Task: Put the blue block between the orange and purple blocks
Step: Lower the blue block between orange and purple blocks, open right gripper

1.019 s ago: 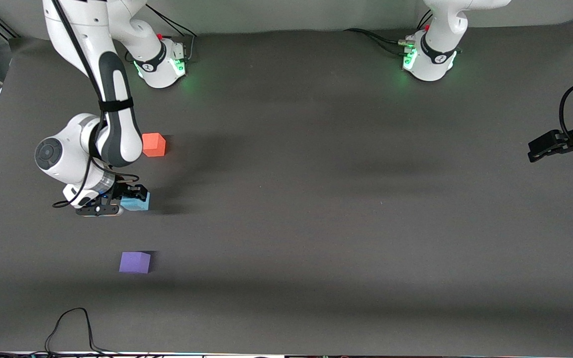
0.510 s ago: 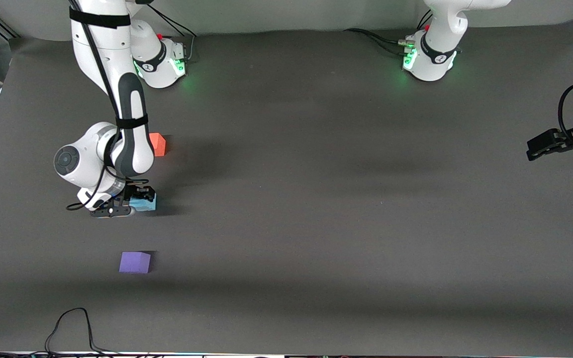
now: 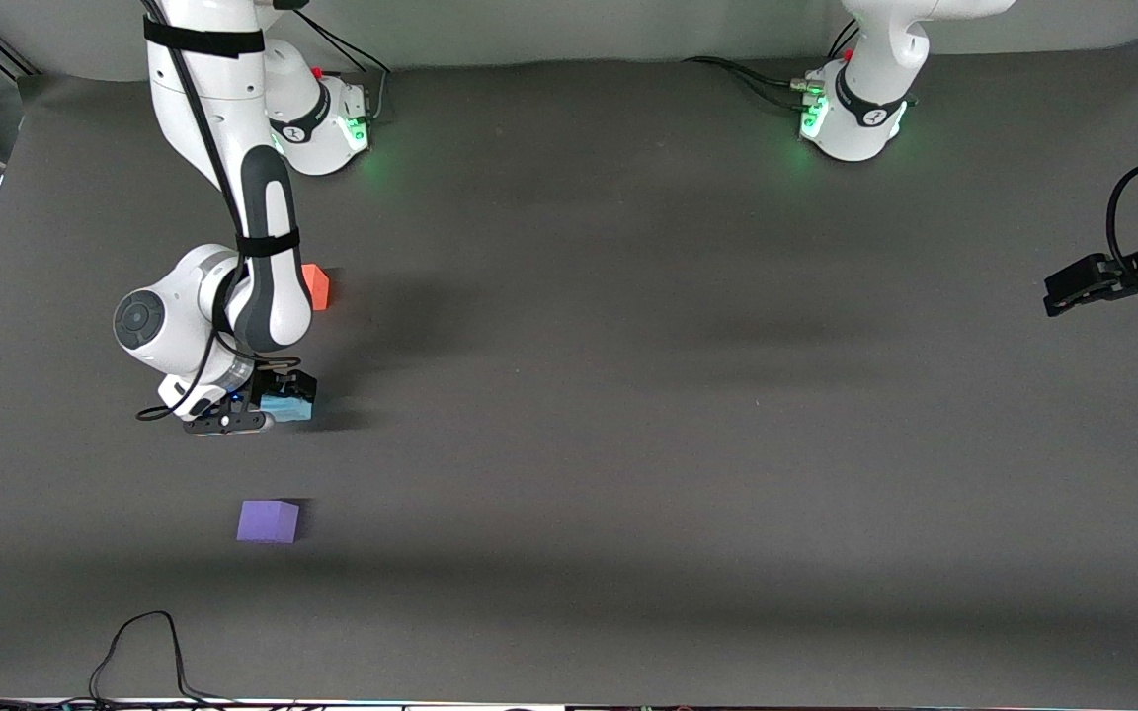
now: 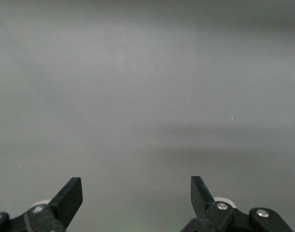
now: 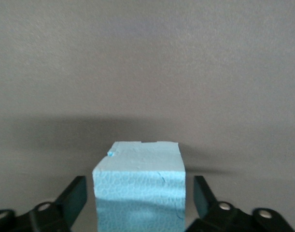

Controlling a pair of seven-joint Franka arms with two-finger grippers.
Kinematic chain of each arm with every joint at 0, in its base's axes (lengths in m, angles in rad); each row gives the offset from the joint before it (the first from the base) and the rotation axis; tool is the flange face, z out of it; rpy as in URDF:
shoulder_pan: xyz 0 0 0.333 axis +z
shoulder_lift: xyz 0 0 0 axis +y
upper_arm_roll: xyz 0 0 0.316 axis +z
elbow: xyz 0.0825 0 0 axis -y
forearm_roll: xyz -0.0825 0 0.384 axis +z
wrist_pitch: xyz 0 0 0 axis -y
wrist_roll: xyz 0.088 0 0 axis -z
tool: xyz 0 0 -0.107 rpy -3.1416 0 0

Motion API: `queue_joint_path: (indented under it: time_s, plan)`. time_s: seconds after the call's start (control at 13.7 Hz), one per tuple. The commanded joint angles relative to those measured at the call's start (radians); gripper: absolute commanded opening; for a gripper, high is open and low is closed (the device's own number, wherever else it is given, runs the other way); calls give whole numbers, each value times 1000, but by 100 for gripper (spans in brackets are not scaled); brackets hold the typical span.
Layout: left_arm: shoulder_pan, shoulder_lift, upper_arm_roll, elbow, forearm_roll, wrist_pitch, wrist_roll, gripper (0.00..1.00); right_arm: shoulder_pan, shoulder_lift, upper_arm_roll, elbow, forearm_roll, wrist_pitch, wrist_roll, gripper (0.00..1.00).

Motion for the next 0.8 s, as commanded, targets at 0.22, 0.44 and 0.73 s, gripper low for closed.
queue_joint_path:
  time_s: [0.22,0.44,0.73]
  plan:
    - [-7,8,7,26,-9,-22,18,100,-2,-60,-66,16,13,0,-60,100]
    - [-7,9,7,25,-9,-22,19,100,9,-83,-159,19,13,-64,-106,100]
    - [-7,9,7,25,-9,-22,19,100,67,-139,-285,48,1,-175,-85,100]
